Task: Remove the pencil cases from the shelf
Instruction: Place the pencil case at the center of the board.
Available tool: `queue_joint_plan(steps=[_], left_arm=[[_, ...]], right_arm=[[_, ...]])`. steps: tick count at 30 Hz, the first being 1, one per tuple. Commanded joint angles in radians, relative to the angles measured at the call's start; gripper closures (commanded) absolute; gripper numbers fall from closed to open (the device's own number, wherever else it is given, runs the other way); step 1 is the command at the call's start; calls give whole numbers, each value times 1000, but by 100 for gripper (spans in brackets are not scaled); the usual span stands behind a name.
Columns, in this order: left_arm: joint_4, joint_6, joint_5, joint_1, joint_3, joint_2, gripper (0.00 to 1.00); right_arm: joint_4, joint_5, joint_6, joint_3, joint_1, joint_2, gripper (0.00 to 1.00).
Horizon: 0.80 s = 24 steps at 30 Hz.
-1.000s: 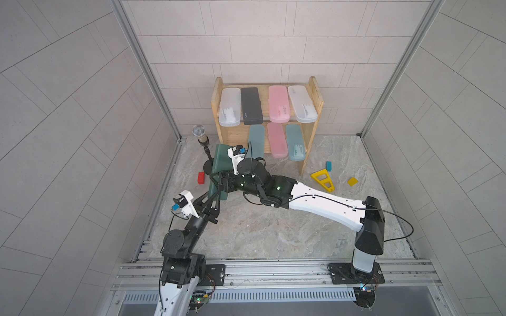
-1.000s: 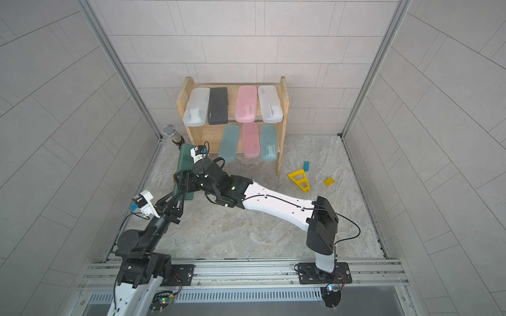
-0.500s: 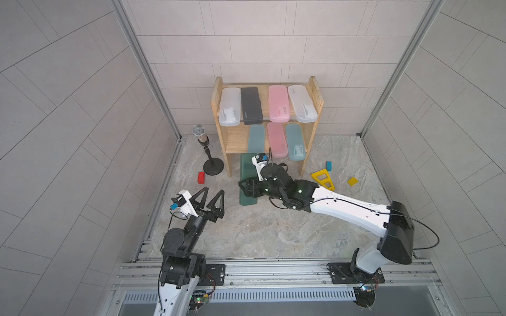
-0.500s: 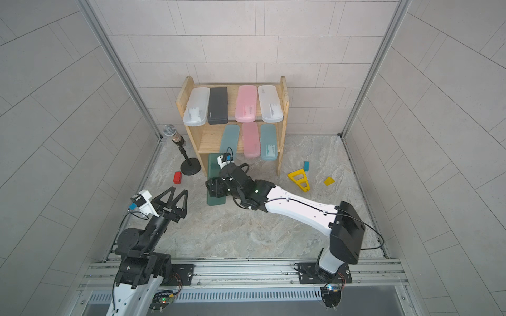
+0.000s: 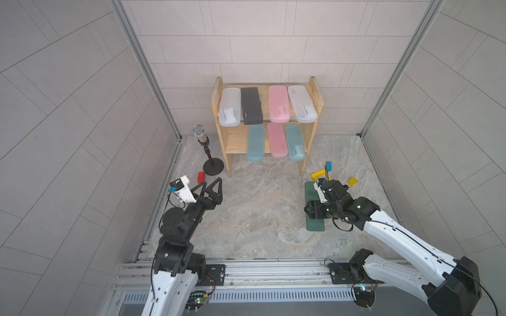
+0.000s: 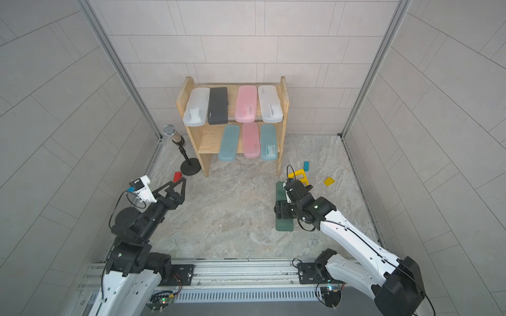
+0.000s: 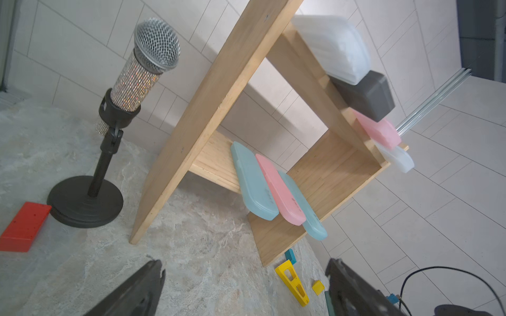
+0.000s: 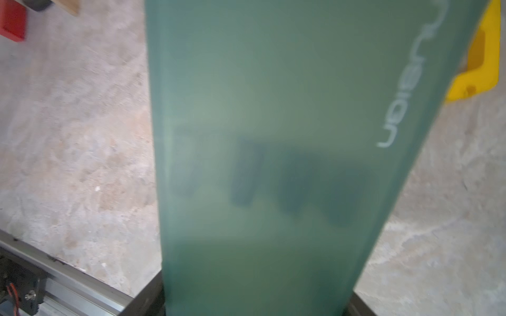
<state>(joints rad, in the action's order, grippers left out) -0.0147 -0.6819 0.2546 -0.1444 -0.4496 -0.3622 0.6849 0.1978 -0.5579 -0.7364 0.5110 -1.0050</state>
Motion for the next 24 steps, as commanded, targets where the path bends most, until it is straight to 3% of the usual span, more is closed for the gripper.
queue_joint_plan(steps=[1, 6, 15, 24], left_arm=[[-20, -15, 4, -2, -50, -62, 0], [-68, -7, 16, -4, -102, -187, 0], [-47, 38, -7, -4, -90, -243, 0], [-8, 24, 20, -3, -107, -321, 0]], right_arm=[[-14, 200, 49, 35, -80, -57, 48], [-29, 197, 96, 25, -140, -193, 48], [-76, 46, 127, -45, -152, -363, 42], [-69, 12, 184, -140, -187, -508, 40]])
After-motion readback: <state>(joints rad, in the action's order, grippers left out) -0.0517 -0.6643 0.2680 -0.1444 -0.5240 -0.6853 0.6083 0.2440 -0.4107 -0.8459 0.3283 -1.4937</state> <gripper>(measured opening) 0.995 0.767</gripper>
